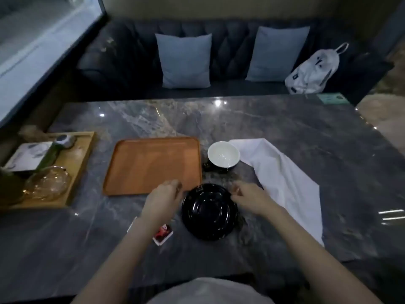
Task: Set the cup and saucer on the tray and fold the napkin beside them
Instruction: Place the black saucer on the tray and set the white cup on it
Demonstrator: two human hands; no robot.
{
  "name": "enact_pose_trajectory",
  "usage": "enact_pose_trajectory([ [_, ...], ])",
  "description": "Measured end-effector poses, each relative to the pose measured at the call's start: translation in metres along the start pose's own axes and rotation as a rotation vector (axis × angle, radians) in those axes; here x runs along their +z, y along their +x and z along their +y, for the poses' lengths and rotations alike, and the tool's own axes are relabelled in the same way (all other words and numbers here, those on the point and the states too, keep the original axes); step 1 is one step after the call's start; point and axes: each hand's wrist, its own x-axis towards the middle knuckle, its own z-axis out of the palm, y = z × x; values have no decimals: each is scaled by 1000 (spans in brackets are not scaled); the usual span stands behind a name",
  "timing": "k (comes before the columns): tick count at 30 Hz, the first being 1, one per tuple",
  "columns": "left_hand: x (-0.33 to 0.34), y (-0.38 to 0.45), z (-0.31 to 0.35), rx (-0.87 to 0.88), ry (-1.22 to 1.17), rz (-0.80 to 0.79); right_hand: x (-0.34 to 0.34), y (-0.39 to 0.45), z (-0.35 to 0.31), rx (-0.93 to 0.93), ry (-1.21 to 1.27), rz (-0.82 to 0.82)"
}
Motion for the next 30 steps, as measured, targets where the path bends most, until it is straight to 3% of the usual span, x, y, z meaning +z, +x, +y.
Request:
enact_pose_trajectory([
  [4,34,-16,4,-67,-165,41,32,-9,10,69,100,151],
  [8,59,-25,8,-145,-334,70,57,-16,15,154,294,110],
  [14,73,-26,21,-312,-479,130,69,-18,7,216,479,198],
  [24,49,-12,0,-617,-837,39,41,-12,-4,204,585,84],
  [30,18,-10,-22,-623,-984,16,14,1,-23,106,556,69],
])
